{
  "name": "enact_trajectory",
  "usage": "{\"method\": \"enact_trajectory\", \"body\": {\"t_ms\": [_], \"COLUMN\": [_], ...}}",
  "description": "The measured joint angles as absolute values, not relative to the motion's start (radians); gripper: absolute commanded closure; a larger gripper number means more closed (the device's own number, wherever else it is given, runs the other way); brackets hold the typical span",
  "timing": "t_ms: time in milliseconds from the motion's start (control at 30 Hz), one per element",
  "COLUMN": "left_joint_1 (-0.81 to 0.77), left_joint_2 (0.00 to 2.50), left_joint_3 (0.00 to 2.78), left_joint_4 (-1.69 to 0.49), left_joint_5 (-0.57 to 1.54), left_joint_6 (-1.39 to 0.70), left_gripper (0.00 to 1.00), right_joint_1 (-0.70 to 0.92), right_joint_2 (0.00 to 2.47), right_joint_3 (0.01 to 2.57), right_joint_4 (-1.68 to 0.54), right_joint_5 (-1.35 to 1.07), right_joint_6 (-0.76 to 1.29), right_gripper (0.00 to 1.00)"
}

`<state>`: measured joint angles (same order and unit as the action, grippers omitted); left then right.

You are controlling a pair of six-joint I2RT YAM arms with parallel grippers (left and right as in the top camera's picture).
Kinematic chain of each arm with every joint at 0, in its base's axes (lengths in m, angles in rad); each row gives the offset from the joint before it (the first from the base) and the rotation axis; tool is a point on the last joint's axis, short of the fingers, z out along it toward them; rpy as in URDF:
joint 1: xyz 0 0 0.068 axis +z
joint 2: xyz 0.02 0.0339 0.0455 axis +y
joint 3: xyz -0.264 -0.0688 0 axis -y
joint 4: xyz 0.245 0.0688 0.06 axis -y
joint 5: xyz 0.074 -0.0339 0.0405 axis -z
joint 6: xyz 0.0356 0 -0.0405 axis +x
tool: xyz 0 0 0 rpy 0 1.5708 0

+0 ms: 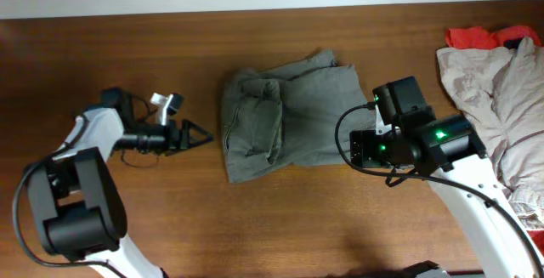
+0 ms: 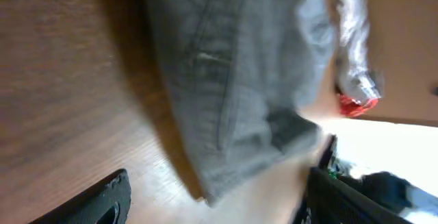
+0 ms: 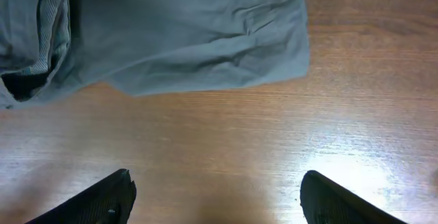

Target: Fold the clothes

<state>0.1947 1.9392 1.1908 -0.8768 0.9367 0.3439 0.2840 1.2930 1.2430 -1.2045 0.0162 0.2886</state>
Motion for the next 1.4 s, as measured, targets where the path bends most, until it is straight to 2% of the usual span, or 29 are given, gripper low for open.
{"method": "enact_trajectory", "body": {"t_ms": [167, 233, 267, 300, 633, 700, 733, 900, 1033, 1133, 1400], "left_joint_1": [0.11, 0.069, 0.048, 0.03, -0.088, -0.091, -0.093, -0.113, -0.138, -0.153, -0.138], "left_joint_2": [1.939, 1.939, 1.939, 1.939, 1.935, 1.935, 1.935, 1.963, 1.993, 2.017, 2.02], "left_joint_3": [1.155, 1.154, 1.153, 1.153, 1.156, 1.156, 1.156, 1.156, 1.157, 1.157, 1.158], "left_joint_4": [-0.711, -0.664, -0.641, -0.622, -0.553, -0.55, -0.548, -0.521, -0.489, -0.487, -0.507], "left_joint_5": [0.786, 0.739, 0.719, 0.701, 0.643, 0.639, 0.635, 0.651, 0.681, 0.693, 0.72], "left_joint_6": [0.132, 0.053, 0.017, -0.015, -0.206, -0.229, -0.239, -0.27, -0.284, -0.292, -0.284], "left_gripper": [0.17, 0.13, 0.04, 0.01, 0.02, 0.1, 0.18, 0.34, 0.74, 0.98, 0.99], "right_joint_1": [0.284, 0.284, 0.284, 0.284, 0.284, 0.284, 0.284, 0.284, 0.284, 0.284, 0.284], "right_joint_2": [1.293, 1.293, 1.293, 1.293, 1.293, 1.293, 1.293, 1.293, 1.293, 1.293, 1.293], "right_joint_3": [1.243, 1.243, 1.243, 1.243, 1.243, 1.243, 1.243, 1.243, 1.243, 1.243, 1.243], "right_joint_4": [-1.204, -1.204, -1.204, -1.204, -1.205, -1.205, -1.205, -1.205, -1.207, -1.211, -1.212], "right_joint_5": [0.016, 0.016, 0.016, 0.016, 0.016, 0.016, 0.016, 0.015, 0.016, 0.015, 0.013], "right_joint_6": [0.289, 0.288, 0.288, 0.288, 0.289, 0.288, 0.289, 0.289, 0.288, 0.288, 0.288], "right_gripper": [0.18, 0.18, 0.18, 0.18, 0.18, 0.18, 0.18, 0.18, 0.18, 0.18, 0.18]}}
